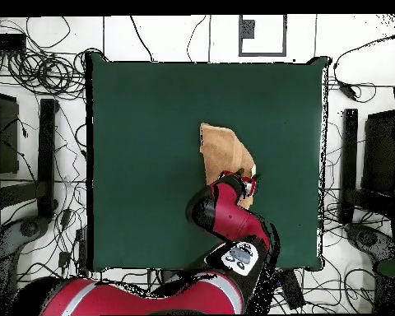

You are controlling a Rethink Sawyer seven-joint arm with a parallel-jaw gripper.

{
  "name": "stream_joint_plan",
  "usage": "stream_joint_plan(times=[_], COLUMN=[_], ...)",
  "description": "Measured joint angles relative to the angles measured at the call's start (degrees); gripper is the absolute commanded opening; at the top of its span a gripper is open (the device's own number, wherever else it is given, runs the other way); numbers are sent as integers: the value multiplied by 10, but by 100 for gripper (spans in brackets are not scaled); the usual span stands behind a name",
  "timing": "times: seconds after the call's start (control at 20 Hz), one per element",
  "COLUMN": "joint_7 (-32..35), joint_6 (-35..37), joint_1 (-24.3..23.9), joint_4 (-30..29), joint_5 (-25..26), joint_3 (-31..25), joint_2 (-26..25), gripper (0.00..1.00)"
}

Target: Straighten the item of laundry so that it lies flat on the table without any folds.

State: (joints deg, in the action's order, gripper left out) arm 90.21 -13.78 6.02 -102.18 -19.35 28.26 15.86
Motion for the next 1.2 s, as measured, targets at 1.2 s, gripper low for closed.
stream_joint_plan(times=[1.2], joint_7=[0], joint_6=[-2], joint_1=[0], joint_4=[-14], joint_5=[-13], joint_3=[-1], joint_2=[-13], gripper=[100])
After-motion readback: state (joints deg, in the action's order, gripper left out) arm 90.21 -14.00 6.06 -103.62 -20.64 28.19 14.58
